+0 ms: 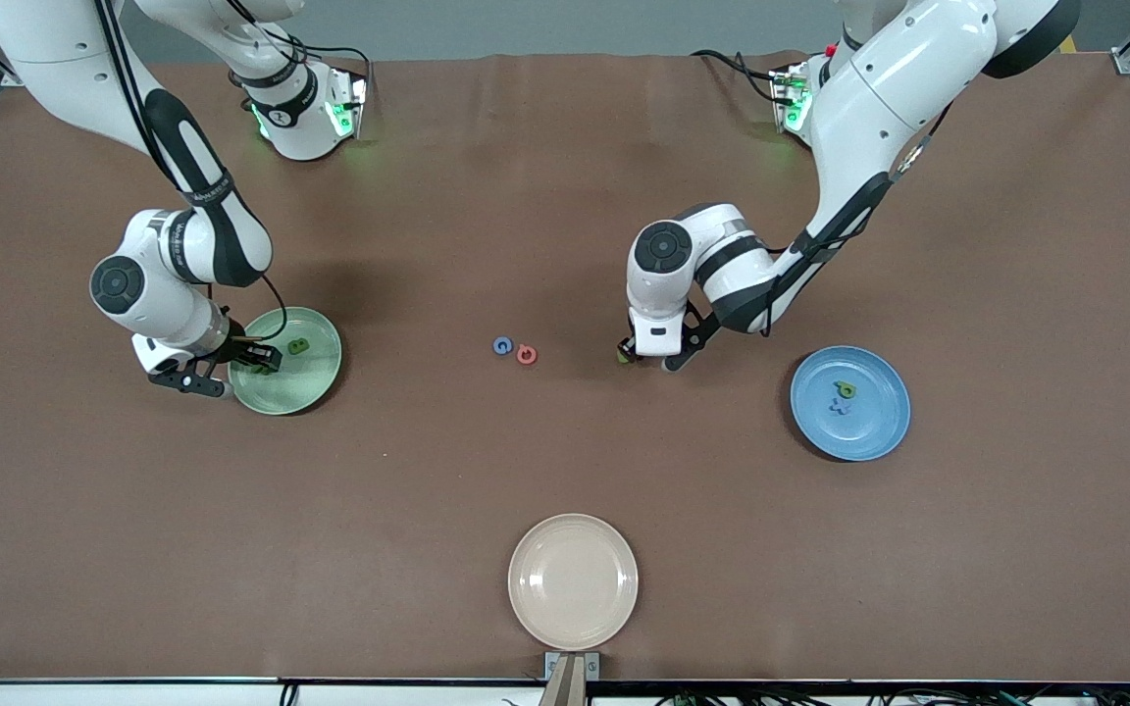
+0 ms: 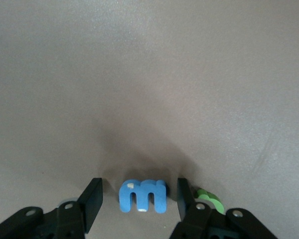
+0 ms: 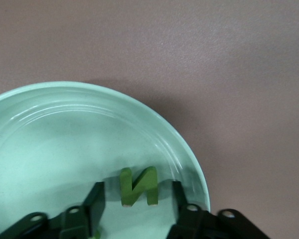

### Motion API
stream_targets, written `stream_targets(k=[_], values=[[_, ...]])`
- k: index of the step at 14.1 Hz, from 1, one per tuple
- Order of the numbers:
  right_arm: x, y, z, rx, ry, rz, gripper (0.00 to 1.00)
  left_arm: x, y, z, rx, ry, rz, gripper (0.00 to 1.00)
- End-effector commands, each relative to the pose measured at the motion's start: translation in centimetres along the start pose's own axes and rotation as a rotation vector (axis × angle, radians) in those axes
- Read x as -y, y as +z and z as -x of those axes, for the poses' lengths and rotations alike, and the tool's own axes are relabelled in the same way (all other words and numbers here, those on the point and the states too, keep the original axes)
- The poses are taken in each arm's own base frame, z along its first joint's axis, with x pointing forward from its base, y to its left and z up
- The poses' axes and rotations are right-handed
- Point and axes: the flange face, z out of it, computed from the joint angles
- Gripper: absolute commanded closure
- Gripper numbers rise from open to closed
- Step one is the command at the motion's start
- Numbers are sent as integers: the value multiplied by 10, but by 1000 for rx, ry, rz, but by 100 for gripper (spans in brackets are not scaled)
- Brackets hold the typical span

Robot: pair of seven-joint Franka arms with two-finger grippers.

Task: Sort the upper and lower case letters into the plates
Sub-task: 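Drop the m on the blue plate while the right gripper grasps G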

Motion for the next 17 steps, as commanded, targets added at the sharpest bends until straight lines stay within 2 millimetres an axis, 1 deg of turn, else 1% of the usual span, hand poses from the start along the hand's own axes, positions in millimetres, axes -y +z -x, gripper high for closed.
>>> stream_targets(k=[1, 2, 3, 4, 5, 6, 7, 9, 10, 11, 12, 13, 14, 15, 16, 17], values=[[14, -41, -10, 45, -1, -1, 0, 8, 4, 5, -17, -4, -17, 40], [29, -60, -13, 71, 39, 3, 0, 8, 4, 5, -17, -10, -17, 51], [56, -77, -11, 86, 82, 12, 0, 9, 6, 5, -16, -11, -19, 64], [87, -87, -5, 90, 134, 24, 0, 8, 5, 4, -17, -9, -18, 75], [114, -89, 3, 83, 189, 26, 0, 8, 4, 4, -18, -8, -16, 88], [149, -92, 14, 69, 238, 28, 0, 8, 2, 0, -21, -6, -12, 96], [170, -92, 22, 60, 283, 30, 0, 8, -6, -7, -35, -9, -7, 99], [216, -92, 41, 16, 354, 6, 0, 8, -32, -29, -86, -8, -6, 99], [239, -83, 54, 3, 387, 2, 0, 11, -48, -51, -115, 1, -9, 99], [258, -68, 64, -9, 413, -2, 0, 15, -61, -77, -137, 25, -7, 99], [274, -55, 73, -26, 448, -15, 0, 24, -78, -111, -164, 34, -12, 99], [290, -45, 85, -35, 464, -22, 0, 34, -89, -138, -178, 53, -25, 99], [301, -38, 91, -45, 488, -33, 0, 38, -97, -157, -169, 39, -20, 99], [312, -30, 97, -52, 508, -40, 0, 47, -102, -186, -164, 4, -13, 99], [325, -26, 102, -54, 522, -42, 0, 58, -102, -209, -153, -27, -12, 99], [341, -22, 105, -53, 565, -43, 0, 72, -97, -235, -139, -27, -23, 99]])
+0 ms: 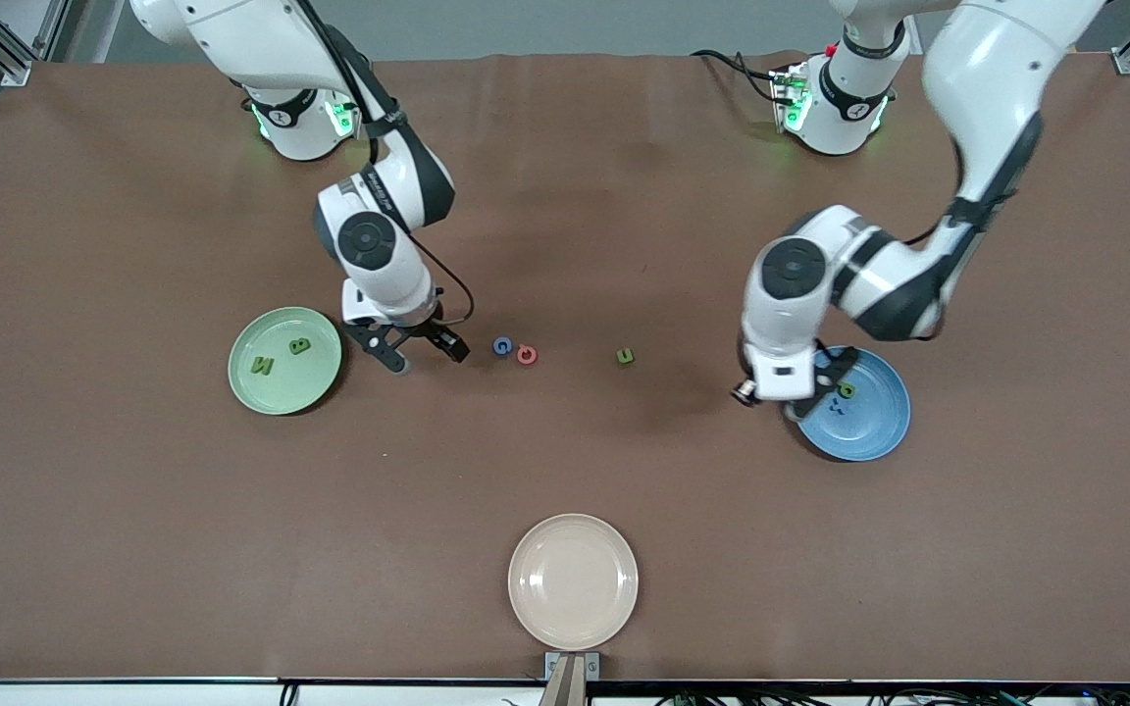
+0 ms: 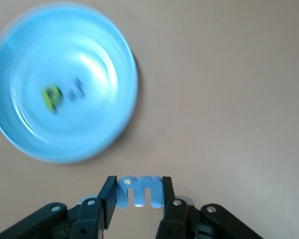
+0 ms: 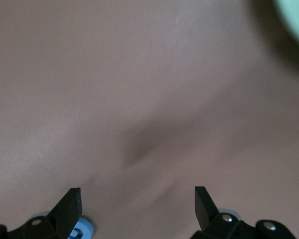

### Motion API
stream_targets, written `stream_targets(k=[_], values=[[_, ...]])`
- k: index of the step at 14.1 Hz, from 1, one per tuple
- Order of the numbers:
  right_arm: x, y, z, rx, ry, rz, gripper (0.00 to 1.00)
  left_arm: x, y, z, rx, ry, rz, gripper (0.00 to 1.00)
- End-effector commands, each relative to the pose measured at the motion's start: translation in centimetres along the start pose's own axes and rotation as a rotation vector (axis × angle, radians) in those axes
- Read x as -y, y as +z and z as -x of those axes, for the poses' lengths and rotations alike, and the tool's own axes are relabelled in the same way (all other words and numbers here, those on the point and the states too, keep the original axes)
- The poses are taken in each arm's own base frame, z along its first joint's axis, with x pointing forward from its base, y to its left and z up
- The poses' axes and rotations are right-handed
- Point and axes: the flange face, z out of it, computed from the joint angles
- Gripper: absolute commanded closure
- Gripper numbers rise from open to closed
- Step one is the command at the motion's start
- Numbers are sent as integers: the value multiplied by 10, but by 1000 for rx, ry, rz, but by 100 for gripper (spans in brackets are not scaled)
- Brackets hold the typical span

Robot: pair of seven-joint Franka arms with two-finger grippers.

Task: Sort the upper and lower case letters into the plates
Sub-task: 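Drop the m on the blue plate while the right gripper grasps G, then reach the left gripper to the green n while the right gripper drops G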

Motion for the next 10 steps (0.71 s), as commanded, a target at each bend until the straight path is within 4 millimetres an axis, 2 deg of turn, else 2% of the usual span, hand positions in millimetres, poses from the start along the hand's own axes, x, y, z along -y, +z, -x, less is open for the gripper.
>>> stream_targets(k=[1, 3, 4, 6, 7, 8, 10], values=[[30, 7, 16, -9, 97, -12, 0, 33, 17, -50, 35, 3, -24, 99], [45, 21, 28, -11, 127, -10, 0, 55, 39, -81, 67, -27, -44, 93], [53, 27, 30, -12, 148, -12, 0, 62, 48, -86, 81, -25, -53, 86], [63, 39, 40, -13, 161, -7, 0, 69, 60, -91, 101, -41, -67, 30], [66, 46, 46, -14, 165, -1, 2, 70, 60, -92, 101, -56, -71, 9], [67, 49, 52, -14, 159, 4, 5, 71, 59, -92, 100, -59, -77, 0], [67, 51, 60, -12, 150, 21, 13, 68, 54, -85, 98, -43, -109, 0]])
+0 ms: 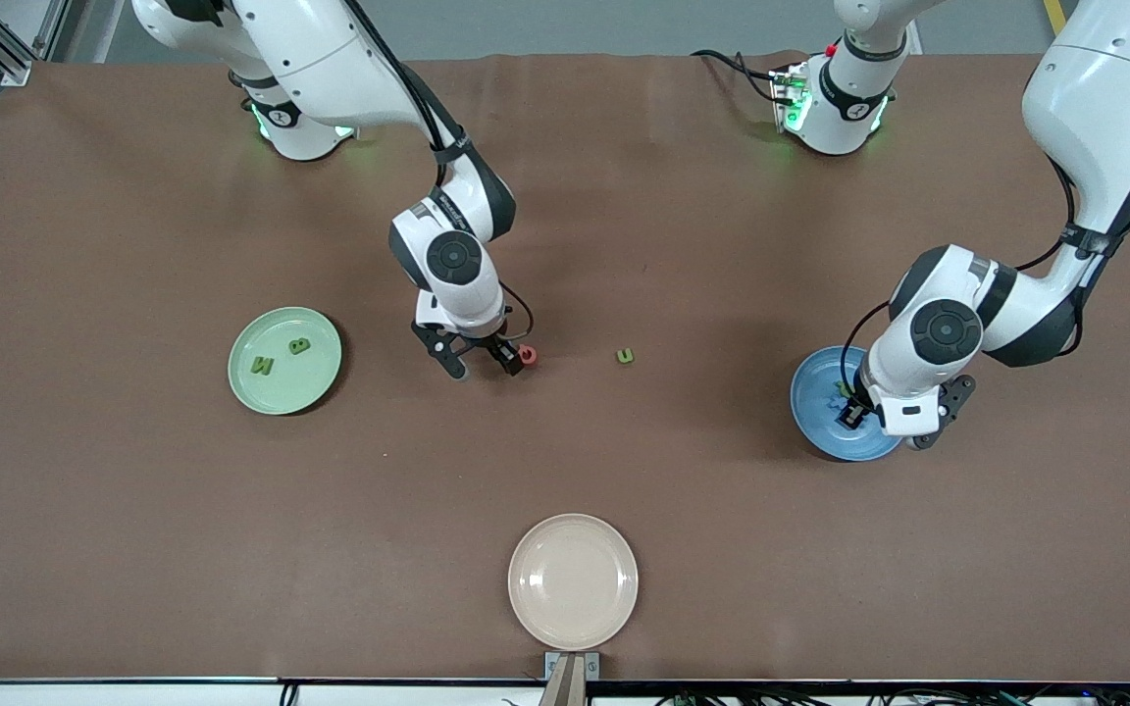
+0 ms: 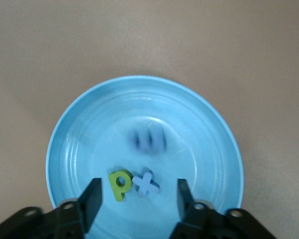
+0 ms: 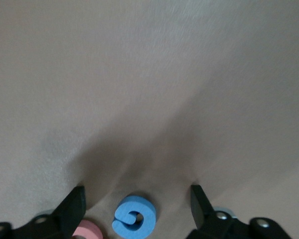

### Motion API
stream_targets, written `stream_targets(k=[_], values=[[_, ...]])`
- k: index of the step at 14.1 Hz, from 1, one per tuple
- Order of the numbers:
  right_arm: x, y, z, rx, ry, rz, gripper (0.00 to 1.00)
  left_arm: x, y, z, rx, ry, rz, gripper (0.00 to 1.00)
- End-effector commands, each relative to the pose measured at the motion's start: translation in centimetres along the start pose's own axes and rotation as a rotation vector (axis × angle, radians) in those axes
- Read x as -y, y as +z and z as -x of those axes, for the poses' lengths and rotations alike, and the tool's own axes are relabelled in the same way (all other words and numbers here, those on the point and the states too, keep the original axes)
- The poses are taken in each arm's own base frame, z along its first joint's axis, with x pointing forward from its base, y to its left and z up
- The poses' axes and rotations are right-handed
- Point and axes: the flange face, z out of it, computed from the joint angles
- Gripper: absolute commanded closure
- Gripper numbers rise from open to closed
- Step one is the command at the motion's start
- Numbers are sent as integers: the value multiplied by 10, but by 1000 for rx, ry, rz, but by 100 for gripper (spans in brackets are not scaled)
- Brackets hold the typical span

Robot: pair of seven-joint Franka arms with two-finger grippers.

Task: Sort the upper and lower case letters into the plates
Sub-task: 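Reach the left gripper to the green n while the right gripper drops G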

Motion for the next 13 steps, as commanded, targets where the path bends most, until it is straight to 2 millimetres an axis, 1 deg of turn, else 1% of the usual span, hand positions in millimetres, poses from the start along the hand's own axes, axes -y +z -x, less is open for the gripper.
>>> stream_targets(k=[1, 2, 3, 5, 6, 7, 9, 11, 12, 13], values=[[3, 2, 14, -4, 3, 28, 18, -7, -18, 19, -11, 12, -22, 0], [3, 2, 17, -3, 6, 40, 22, -14, -25, 29, -8, 9, -7, 0], [3, 2, 17, -3, 12, 47, 27, -24, -34, 47, -6, 30, 10, 0], [3, 2, 18, -3, 9, 48, 38, -44, -44, 91, -7, 50, 27, 0], [3, 1, 16, -4, 6, 48, 44, -54, -48, 119, -13, 83, 31, 0], [3, 1, 15, -5, 0, 48, 49, -62, -53, 142, -21, 114, 32, 0], [3, -1, 8, -7, 1, 44, 68, -68, -57, 154, -26, 137, 42, 0], [4, -3, 4, -11, 1, 42, 86, -82, -65, 183, -27, 204, 65, 1], [4, -6, -2, -13, -5, 38, 95, -88, -66, 195, -22, 237, 73, 3], [5, -10, -9, -12, -5, 36, 97, -95, -66, 206, -14, 267, 82, 3]])
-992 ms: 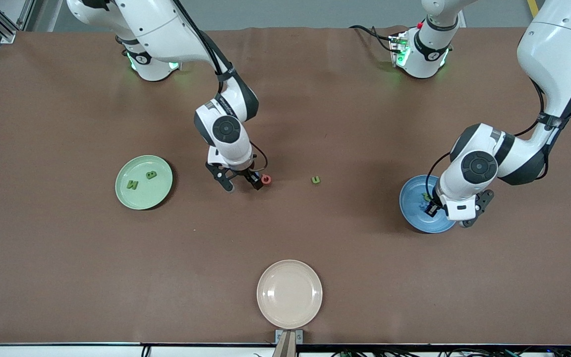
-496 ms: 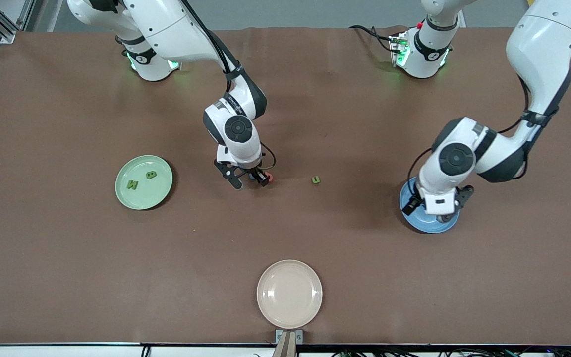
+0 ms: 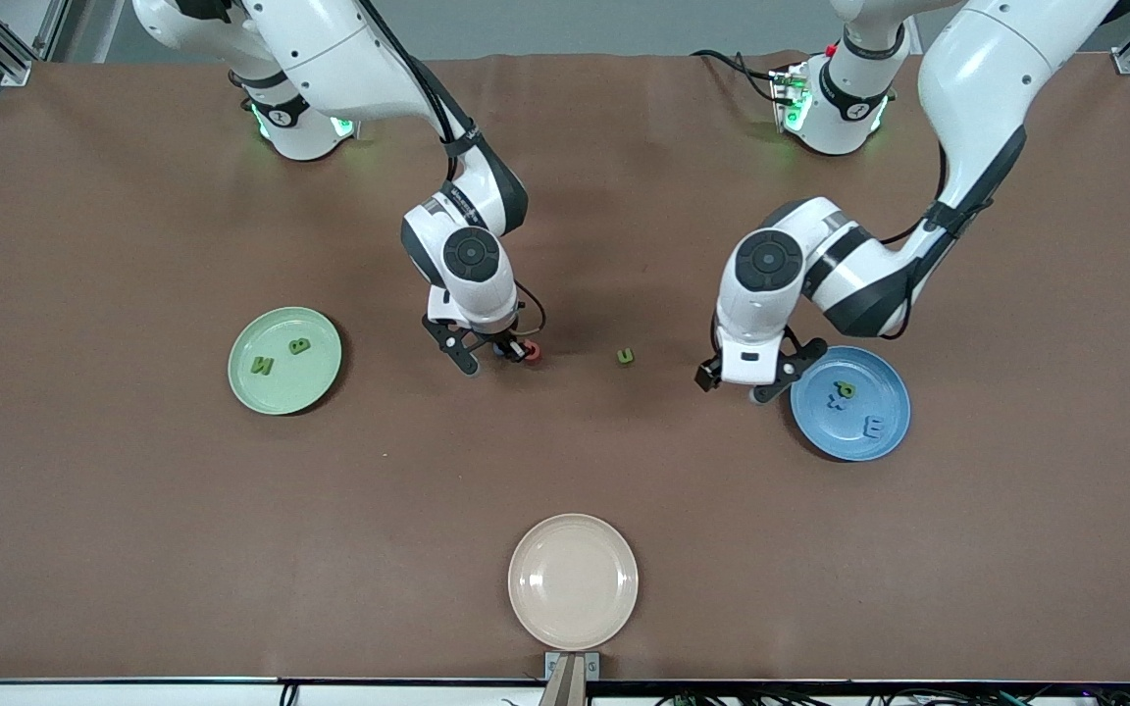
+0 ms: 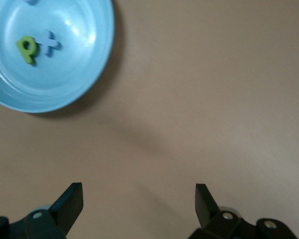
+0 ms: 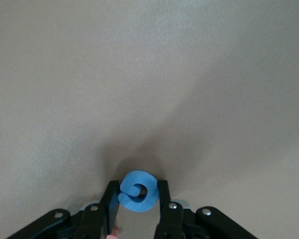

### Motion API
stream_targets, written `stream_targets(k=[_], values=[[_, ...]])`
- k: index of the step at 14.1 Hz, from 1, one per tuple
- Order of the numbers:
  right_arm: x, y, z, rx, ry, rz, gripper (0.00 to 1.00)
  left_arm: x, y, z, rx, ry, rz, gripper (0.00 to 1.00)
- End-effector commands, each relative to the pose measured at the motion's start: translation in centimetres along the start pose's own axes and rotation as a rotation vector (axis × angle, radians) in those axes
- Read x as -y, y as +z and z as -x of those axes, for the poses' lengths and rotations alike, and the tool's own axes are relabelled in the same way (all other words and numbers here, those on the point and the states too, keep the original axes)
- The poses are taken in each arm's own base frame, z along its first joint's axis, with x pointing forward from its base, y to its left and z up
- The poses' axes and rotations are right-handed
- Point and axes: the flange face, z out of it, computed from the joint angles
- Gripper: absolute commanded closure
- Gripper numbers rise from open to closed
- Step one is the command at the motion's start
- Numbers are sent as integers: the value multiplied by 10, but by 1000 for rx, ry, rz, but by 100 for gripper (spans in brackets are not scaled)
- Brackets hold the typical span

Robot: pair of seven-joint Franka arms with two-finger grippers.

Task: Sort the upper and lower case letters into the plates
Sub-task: 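Reach the left gripper to the green n while the right gripper drops G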

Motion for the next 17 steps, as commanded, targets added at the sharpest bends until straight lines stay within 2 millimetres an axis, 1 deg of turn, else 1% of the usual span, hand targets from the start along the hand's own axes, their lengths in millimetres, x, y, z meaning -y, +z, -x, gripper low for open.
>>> stream_targets(k=[1, 2, 4, 6, 7, 8, 9, 11, 12, 13, 15, 16, 17], values=[[-5, 1, -26, -7, 2, 24, 100, -26, -4, 25, 14, 88, 23, 4], [-5, -12, -34, -3, -18, 26, 100, -30, -3, 27, 12, 132, 25, 5], [-14, -40, -64, 14, -66, 72, 100, -33, -3, 31, 24, 239, 32, 5], [-28, -73, -104, 33, -118, 82, 100, -37, 9, 40, 51, 273, 44, 6], [-44, -83, -126, 44, -162, 84, 100, -42, 15, 43, 69, 283, 77, 7], [-62, -90, -148, 53, -196, 80, 100, -48, 18, 49, 80, 291, 111, 10], [-81, -96, -172, 62, -232, 76, 100, -56, 17, 60, 83, 307, 139, 12], [-116, -98, -208, 79, -295, 76, 100, -70, 17, 67, 100, 300, 161, 20], [-130, -94, -226, 84, -311, 69, 100, -77, 17, 75, 106, 306, 167, 23], [-147, -86, -239, 80, -337, 58, 100, -85, 17, 81, 107, 310, 173, 26], [-176, -70, -267, 63, -368, 27, 100, -87, 21, 87, 104, 316, 166, 29], [-186, -62, -277, 55, -378, 18, 100, -87, 22, 88, 103, 321, 162, 31], [-193, -56, -282, 40, -392, 4, 100, -87, 27, 94, 111, 326, 154, 32]])
